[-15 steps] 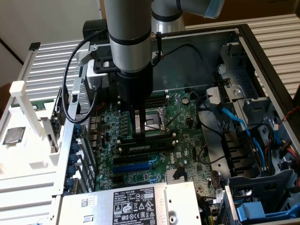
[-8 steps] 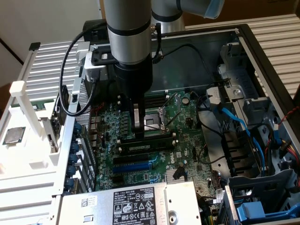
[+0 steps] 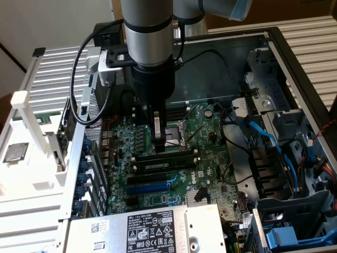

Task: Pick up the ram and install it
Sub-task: 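Press down the ram until it locks into place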

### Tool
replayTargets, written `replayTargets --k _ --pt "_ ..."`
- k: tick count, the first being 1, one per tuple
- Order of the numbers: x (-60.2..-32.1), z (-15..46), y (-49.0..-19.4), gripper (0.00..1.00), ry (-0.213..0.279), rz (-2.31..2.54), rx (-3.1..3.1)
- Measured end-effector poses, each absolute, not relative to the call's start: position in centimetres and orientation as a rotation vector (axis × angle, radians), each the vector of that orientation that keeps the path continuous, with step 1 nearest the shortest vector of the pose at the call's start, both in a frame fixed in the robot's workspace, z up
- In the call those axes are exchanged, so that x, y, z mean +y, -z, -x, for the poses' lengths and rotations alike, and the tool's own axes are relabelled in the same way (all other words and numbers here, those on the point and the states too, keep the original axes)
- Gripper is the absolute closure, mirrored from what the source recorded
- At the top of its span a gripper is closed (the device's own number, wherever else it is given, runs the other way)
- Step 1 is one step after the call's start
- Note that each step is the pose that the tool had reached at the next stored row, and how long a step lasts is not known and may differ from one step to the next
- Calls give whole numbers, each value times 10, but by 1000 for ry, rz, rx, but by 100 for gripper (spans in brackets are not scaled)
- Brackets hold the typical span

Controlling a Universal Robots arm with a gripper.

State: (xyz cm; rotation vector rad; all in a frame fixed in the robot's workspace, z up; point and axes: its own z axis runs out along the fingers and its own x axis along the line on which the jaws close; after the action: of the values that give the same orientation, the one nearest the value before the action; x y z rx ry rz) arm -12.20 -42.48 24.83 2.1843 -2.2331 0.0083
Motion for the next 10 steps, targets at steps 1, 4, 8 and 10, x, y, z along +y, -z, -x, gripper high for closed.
replayTargets --k 1,4,8,10 --pt "-424 120 -248 90 -8 -2184 -2233" --pt "-424 119 -249 90 -8 -2157 -2259" --pt "-424 119 -249 90 -7 -2089 -2322" --pt "-424 119 -249 90 -7 -2057 -2350"
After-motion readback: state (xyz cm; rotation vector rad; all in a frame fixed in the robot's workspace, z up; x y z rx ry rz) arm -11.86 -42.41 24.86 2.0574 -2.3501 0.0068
